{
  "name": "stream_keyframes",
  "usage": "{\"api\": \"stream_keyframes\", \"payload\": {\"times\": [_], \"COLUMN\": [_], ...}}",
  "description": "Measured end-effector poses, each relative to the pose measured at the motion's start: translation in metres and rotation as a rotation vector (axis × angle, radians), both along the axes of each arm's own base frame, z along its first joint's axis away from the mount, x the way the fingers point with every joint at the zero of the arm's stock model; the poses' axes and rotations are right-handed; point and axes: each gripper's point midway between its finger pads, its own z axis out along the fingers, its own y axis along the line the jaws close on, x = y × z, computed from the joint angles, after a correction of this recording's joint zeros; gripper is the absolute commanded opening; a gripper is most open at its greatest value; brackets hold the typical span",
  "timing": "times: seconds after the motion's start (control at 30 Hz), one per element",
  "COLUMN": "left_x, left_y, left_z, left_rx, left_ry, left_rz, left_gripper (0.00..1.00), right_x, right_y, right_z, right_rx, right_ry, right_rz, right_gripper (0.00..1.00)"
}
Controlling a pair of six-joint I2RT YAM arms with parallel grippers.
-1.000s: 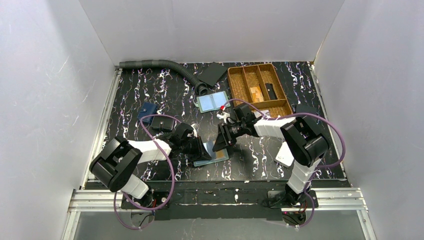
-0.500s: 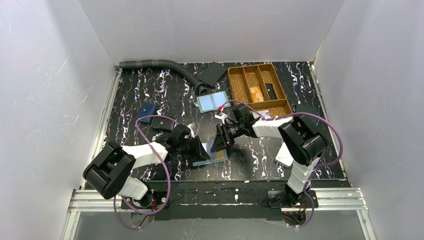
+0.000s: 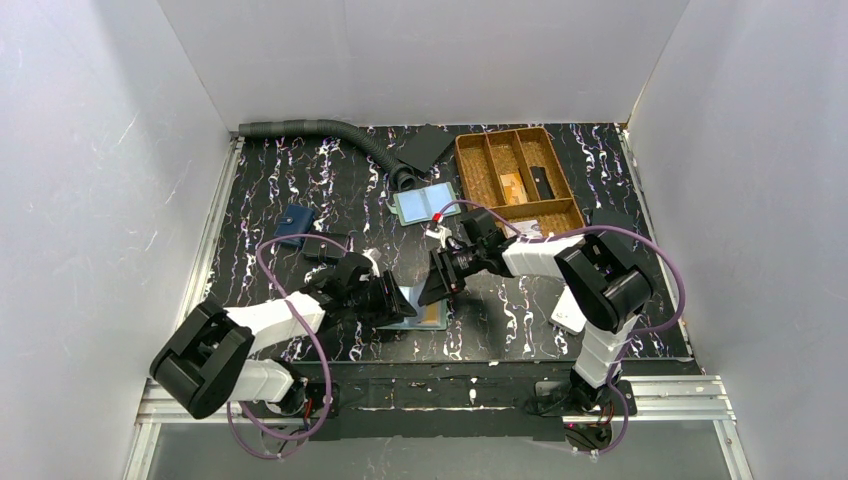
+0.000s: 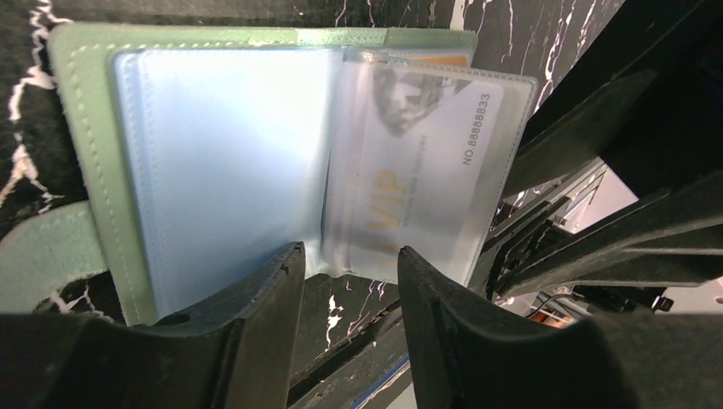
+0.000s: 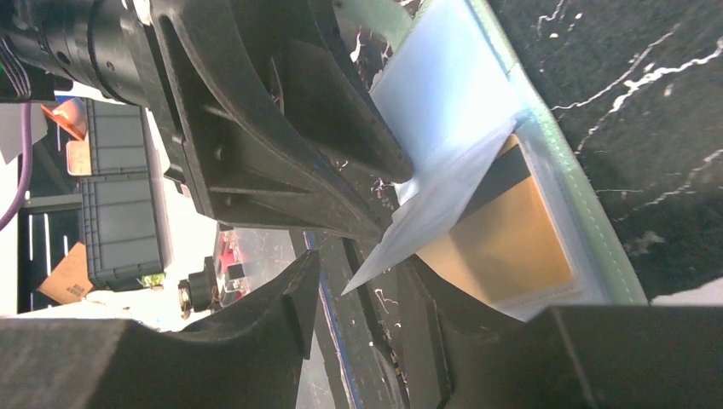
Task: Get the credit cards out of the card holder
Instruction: Remove the credit card from the card holder.
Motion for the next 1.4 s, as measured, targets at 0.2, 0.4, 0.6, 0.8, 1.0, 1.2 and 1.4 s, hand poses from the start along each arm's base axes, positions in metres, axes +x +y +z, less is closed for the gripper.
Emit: {"api": "stream_keyframes", "payload": {"times": [0.2, 0.4, 0.6, 0.8, 1.0, 1.2, 1.4], "left_x": [0.003, 0.004, 0.005, 0.014, 0.013, 0.009, 0.007], "left_y": [0.007, 0.016, 0.027, 0.05, 0.073, 0.081, 0.061], "left_z": [0.004, 0.004, 0.008, 0.026, 0.043, 0.053, 0.054], "left_rx": [-0.005, -0.003, -0.016, 0.003, 0.037, 0.048, -0.017], "left_ry": [-0.011, -0.013, -0.039, -0.112, -0.2, -0.257, -0.244], "left_rz": [0.04, 0.08, 0.126, 0.219, 0.278, 0.27, 0.163], "left_gripper": [0.39, 0.39, 0.51, 0.61, 0.91, 0.98, 0.88], "right_x": [-0.009, -0.002, 0.001, 0.004, 0.002, 0.002, 0.0], "right_y": [0.005, 0.017, 0.022, 0.032, 0.046, 0.055, 0.049], "right_z": [0.001, 0.008, 0.007, 0.008, 0.004, 0.011, 0.019], "right_rx": [0.0, 0.018, 0.01, 0.015, 0.012, 0.028, 0.046], "right_ry": [-0.006, -0.032, -0.037, -0.051, -0.051, -0.07, -0.175], "right_rz": [0.032, 0.049, 0.059, 0.075, 0.103, 0.128, 0.243], "right_gripper": [0.46, 0.45, 0.45, 0.45, 0.47, 0.49, 0.48]}}
